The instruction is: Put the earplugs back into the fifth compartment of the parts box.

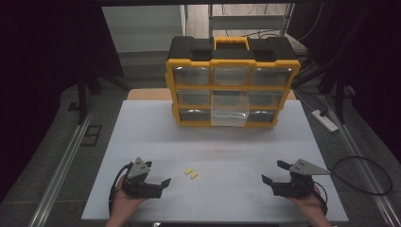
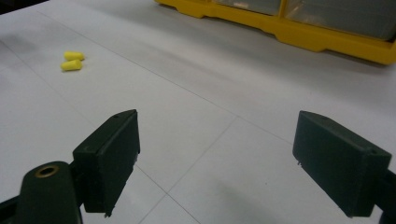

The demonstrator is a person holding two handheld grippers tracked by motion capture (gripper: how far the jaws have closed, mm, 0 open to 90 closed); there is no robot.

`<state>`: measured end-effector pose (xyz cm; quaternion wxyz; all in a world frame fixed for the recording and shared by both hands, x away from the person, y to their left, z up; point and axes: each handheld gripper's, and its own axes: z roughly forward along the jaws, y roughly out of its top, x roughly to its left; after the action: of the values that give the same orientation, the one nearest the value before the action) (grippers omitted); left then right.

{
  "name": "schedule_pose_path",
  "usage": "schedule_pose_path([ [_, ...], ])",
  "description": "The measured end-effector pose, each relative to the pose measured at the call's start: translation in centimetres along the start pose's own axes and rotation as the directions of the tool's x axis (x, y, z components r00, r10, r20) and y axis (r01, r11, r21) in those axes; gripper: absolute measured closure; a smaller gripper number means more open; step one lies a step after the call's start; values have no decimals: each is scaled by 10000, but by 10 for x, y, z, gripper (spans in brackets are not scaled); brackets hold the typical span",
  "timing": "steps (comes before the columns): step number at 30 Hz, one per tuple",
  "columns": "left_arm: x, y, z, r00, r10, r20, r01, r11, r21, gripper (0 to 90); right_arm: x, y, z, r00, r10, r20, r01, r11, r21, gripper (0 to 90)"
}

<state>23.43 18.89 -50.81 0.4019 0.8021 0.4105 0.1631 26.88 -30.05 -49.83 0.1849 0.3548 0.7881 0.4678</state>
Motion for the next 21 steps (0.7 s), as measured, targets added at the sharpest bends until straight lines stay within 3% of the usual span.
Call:
schedule_pose_path([
  [12,-8,35,3,9988,362,318,-371,9989,286,70,0,0,1,9998,-35,-213,37,9999,127,154],
  [17,-4,46,16,9985,323,445,-349,9978,571,71,-1,0,2,9998,-36,-203,40,9998,184,154],
  [21,-7,52,31,9965,566,610,-629,9923,1066,77,-2,-1,2,9999,-16,-153,20,9997,254,154],
])
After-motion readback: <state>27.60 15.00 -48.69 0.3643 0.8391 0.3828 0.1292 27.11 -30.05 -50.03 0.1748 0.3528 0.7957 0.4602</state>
